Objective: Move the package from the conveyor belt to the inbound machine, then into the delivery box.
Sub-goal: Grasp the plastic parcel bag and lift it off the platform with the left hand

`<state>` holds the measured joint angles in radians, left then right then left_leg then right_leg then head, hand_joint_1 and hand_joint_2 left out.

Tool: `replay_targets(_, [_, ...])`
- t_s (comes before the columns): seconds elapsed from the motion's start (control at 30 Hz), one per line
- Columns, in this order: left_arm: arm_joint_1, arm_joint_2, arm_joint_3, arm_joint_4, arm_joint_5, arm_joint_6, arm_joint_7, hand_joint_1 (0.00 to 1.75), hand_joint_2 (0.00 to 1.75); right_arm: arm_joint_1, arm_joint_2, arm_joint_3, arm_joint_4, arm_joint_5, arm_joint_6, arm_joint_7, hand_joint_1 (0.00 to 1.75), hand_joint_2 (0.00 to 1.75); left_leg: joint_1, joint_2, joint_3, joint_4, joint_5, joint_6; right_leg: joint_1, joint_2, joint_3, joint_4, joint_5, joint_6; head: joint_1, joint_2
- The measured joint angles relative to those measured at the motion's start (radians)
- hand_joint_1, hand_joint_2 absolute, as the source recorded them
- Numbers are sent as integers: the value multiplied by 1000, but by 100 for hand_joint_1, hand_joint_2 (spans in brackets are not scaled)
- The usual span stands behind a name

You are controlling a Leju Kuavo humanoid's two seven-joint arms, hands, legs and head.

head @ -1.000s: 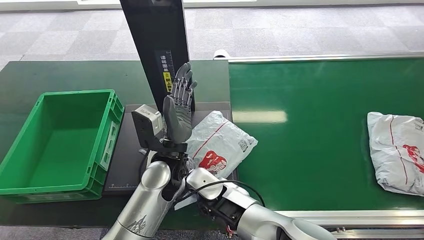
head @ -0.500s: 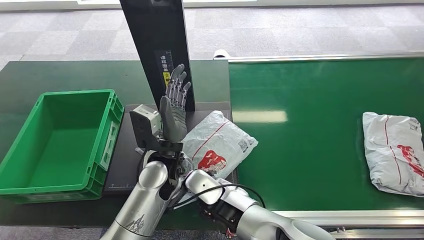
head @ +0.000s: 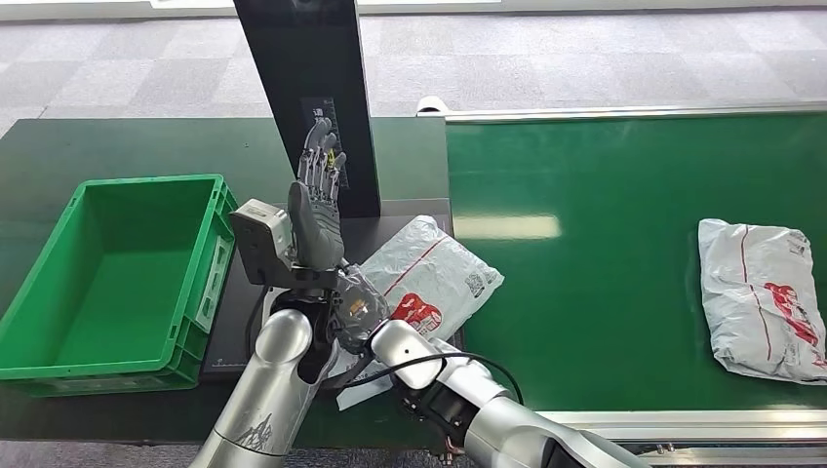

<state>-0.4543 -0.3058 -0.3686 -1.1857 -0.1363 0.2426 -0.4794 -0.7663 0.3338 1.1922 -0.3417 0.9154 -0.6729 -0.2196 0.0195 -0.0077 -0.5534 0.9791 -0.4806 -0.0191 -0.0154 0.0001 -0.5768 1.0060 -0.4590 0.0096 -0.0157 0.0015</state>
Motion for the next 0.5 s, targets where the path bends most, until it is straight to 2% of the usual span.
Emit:
replay_targets(0.3, [1, 0, 31, -12, -26, -3, 2, 0, 0, -1, 0, -57, 25, -42, 28, 25, 0, 175, 0, 0, 0, 0, 0, 0, 0, 0, 0, 0, 0, 0, 0, 0])
replay_targets(0.5, [2, 0, 43, -18, -35, -6, 3, 0, 0, -14, -18, -147, 33, -34, 24, 9, 0, 175, 0, 0, 0, 0, 0, 0, 0, 0, 0, 0, 0, 0, 0, 0])
